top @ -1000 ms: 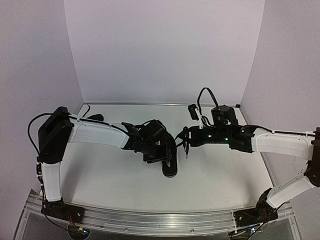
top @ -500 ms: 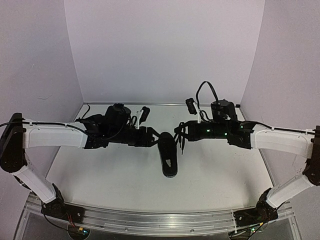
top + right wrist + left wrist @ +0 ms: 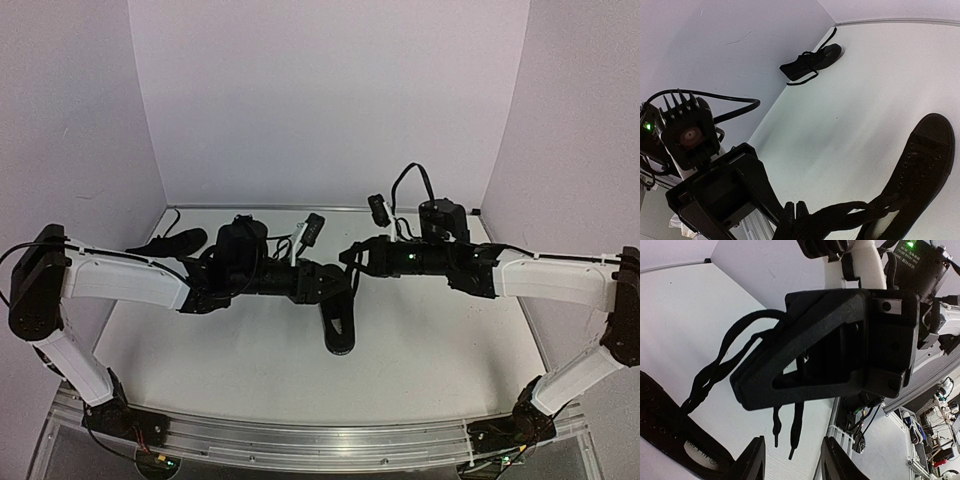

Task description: Tie the shoes

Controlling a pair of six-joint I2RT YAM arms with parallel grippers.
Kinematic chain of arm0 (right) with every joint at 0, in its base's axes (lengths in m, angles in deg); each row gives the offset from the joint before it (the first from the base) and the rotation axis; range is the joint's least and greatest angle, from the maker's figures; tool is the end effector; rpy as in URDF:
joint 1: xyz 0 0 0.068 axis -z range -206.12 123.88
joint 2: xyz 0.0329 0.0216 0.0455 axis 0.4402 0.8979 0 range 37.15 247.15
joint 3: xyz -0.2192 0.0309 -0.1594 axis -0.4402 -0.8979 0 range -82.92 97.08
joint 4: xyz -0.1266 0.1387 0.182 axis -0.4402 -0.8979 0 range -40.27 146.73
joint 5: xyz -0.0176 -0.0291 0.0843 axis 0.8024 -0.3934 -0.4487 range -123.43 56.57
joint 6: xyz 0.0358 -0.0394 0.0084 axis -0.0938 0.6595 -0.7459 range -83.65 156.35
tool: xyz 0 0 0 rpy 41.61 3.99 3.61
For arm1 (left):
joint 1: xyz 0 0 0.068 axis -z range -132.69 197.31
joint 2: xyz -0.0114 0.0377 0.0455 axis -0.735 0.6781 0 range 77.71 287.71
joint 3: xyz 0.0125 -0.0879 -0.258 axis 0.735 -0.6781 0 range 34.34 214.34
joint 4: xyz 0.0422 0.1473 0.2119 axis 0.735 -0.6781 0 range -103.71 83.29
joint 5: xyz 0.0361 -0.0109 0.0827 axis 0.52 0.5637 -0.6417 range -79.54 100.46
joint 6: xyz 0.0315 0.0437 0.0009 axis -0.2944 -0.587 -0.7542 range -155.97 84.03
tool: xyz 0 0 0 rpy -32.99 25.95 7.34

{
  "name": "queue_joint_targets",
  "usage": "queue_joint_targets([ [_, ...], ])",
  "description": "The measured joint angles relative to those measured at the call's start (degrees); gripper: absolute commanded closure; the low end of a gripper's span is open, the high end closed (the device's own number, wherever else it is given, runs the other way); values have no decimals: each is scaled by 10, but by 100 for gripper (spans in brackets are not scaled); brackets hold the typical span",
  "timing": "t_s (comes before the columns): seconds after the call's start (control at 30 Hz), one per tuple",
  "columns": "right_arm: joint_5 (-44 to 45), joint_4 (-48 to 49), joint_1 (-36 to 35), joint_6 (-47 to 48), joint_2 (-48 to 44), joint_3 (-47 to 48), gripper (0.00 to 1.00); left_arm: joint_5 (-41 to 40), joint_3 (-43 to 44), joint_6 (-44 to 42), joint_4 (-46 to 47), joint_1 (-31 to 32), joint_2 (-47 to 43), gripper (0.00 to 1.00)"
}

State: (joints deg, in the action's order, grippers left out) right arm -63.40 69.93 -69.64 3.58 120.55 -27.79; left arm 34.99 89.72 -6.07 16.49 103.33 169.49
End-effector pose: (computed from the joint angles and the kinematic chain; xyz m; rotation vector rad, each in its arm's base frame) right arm 0.2308 0.2438 0.2853 -0.5960 1.9529 1.3679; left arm 0.1915 -0.3105 0.2560 0.7886 1.8725 -1.4000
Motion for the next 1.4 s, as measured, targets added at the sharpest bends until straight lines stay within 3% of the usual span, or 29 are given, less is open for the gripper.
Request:
queue_joint_targets([
  [0.17,-11,9,0,-10,5,0,100,4,0,4,33,0,18,72],
  [0.5,-21,16,0,-18,9,0,96,-3,-7,31,88,0,40,100],
  [0.83,-27,22,22,-28,2,-10,90,-42,-29,44,77,-1,19,100],
  [1.03,-25,8,66,-35,-33,-47,95,-98,-62,47,3,-11,-56,100],
  [1.4,-29,-22,71,-30,-54,-63,98,-197,-81,59,-148,-60,-188,100],
])
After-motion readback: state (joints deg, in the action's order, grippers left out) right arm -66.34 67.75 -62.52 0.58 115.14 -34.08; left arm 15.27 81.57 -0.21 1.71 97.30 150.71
